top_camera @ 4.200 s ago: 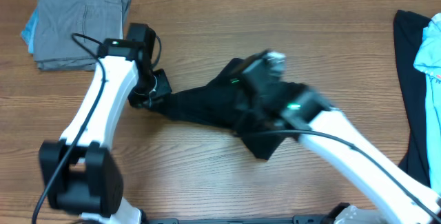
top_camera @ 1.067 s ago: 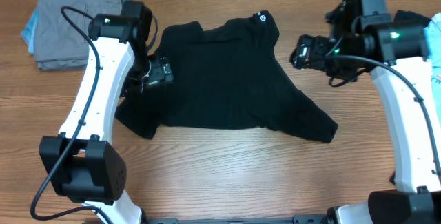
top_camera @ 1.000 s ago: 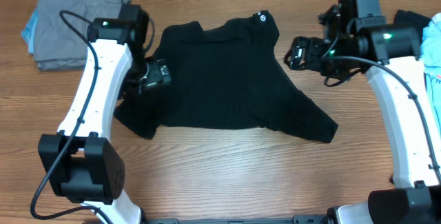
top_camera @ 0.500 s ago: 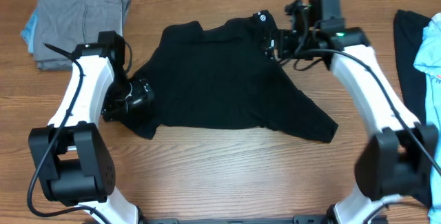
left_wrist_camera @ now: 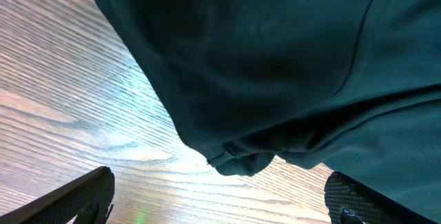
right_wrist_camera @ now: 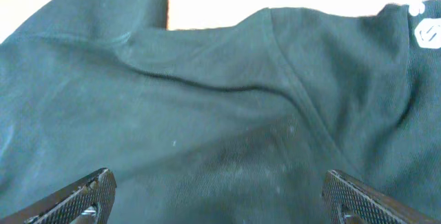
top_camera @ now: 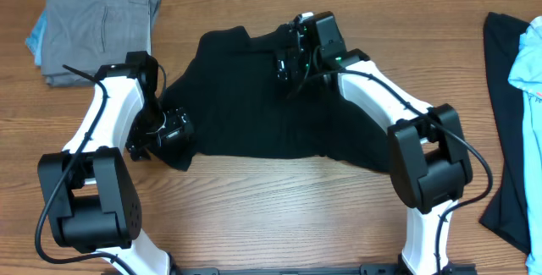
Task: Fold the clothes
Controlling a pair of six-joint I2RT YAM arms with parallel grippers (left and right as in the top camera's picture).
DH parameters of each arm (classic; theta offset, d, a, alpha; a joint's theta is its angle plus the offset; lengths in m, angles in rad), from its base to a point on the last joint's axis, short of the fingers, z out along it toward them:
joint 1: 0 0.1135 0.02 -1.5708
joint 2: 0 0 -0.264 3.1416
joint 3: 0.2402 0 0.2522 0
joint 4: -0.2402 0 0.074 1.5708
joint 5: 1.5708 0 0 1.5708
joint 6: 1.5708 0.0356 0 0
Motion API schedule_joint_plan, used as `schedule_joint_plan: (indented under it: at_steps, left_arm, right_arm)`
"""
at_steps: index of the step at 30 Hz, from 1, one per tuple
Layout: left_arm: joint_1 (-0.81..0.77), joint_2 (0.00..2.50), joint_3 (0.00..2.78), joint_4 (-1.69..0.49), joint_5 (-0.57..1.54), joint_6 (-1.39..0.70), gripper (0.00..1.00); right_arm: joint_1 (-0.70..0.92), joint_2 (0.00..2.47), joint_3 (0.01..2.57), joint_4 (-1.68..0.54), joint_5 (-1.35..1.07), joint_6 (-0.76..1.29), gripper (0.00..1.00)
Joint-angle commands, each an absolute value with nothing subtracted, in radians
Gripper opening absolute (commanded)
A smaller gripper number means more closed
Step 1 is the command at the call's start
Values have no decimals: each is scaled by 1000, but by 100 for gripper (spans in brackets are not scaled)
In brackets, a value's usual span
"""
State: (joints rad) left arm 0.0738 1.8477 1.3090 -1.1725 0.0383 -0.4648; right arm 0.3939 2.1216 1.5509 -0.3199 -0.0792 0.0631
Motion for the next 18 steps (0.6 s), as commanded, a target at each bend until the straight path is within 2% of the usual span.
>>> schedule_joint_plan:
  at_steps: [1,13,18]
  left_arm:
    - [71,1829,1282,-1169,57,-476,100]
    - [71,1829,1278,-1143,72,-476,100]
    - [70,1829,1278,-1140,72,-476,100]
  right_arm:
    - [386,2164,1579,-278,-15,83,100]
    - [386,2243,1579,-220,-15,108,98]
    - [386,2245,1579,-200,-15,108,92]
